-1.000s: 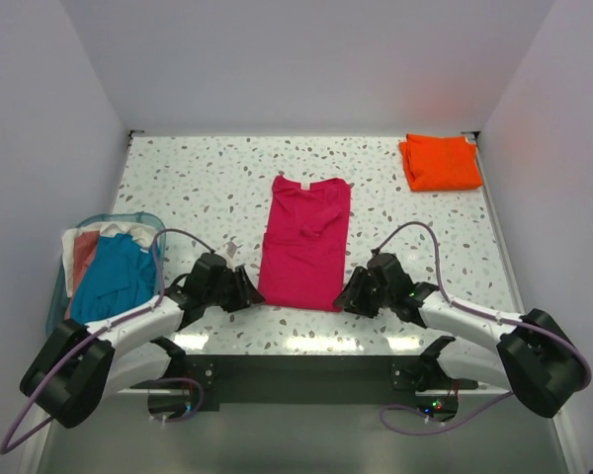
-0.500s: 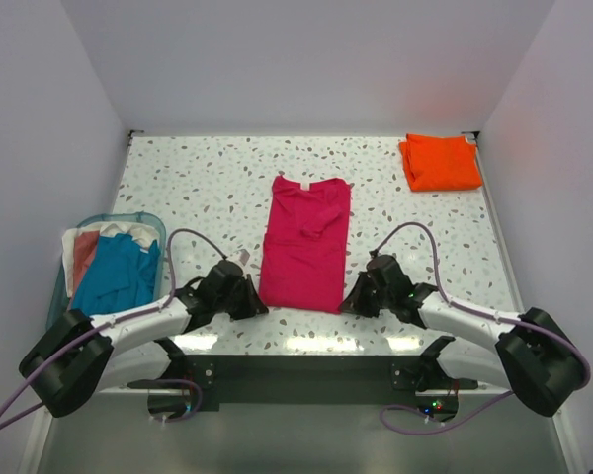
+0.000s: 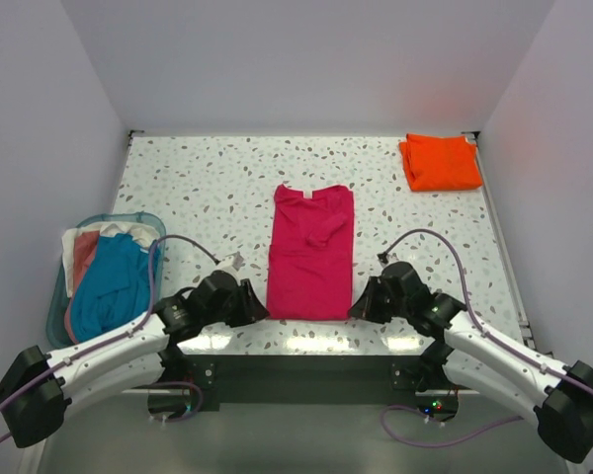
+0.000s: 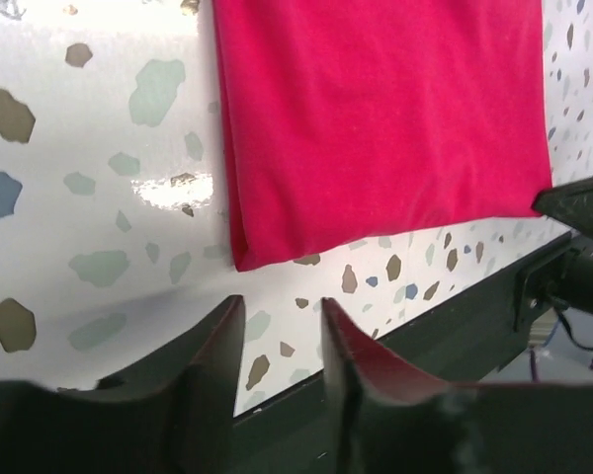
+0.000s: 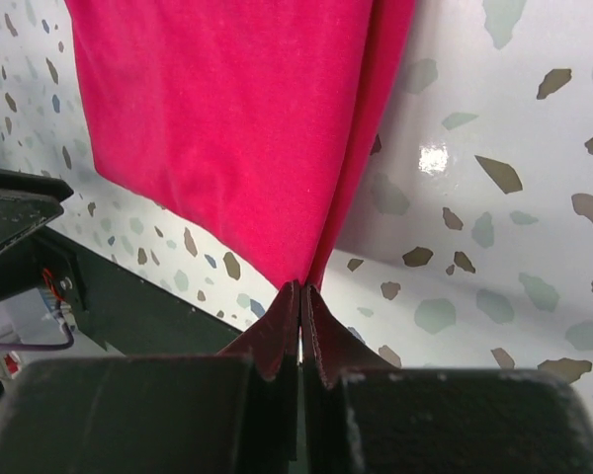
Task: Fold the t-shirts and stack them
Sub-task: Fold the tshirt
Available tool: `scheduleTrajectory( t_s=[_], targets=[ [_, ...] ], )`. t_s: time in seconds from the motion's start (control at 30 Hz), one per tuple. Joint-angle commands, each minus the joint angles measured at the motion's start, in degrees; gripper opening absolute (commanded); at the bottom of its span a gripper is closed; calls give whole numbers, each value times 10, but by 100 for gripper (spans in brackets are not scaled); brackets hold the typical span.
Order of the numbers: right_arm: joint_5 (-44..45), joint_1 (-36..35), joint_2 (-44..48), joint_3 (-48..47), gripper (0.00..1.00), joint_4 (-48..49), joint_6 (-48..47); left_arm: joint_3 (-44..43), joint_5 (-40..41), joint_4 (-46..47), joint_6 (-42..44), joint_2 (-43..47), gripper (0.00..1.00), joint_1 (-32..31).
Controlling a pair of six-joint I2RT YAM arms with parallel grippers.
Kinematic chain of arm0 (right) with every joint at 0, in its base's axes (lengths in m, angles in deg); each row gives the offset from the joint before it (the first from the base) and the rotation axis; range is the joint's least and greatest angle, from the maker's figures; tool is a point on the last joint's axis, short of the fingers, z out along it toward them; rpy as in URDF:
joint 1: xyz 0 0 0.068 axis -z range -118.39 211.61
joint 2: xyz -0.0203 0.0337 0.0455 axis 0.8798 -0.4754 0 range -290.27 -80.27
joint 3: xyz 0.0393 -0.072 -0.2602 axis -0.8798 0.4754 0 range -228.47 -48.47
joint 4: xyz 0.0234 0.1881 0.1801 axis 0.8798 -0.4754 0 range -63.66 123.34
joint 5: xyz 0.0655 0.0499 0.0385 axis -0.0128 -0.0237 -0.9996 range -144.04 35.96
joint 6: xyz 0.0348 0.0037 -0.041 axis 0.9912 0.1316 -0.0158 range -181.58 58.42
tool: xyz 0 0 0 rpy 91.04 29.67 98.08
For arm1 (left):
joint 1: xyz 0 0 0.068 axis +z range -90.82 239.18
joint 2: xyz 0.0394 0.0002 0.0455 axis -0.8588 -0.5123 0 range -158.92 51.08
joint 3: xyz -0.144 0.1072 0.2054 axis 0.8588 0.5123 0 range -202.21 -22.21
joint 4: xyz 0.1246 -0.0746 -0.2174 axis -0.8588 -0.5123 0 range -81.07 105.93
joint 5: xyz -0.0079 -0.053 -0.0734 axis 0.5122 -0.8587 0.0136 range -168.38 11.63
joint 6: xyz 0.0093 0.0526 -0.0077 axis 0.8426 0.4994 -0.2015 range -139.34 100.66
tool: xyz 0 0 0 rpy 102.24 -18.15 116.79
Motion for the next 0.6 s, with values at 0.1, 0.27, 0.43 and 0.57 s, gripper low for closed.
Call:
scheduleTrajectory(
  t_s=[0.1, 0.27, 0.43, 0.57],
  targets=[
    [6, -4, 22, 15, 0, -33, 1, 27, -6, 54, -39, 3, 52, -6],
    [9, -4, 32, 22, 0, -41, 1, 51, -14, 115, -46, -43, 47, -7],
    [10, -5, 33, 26, 0, -43, 2, 69, -21, 175, -57, -82, 44, -12],
    [12, -4, 31, 26, 0, -41, 2, 69, -16, 189, -61, -109, 43, -21]
  ],
)
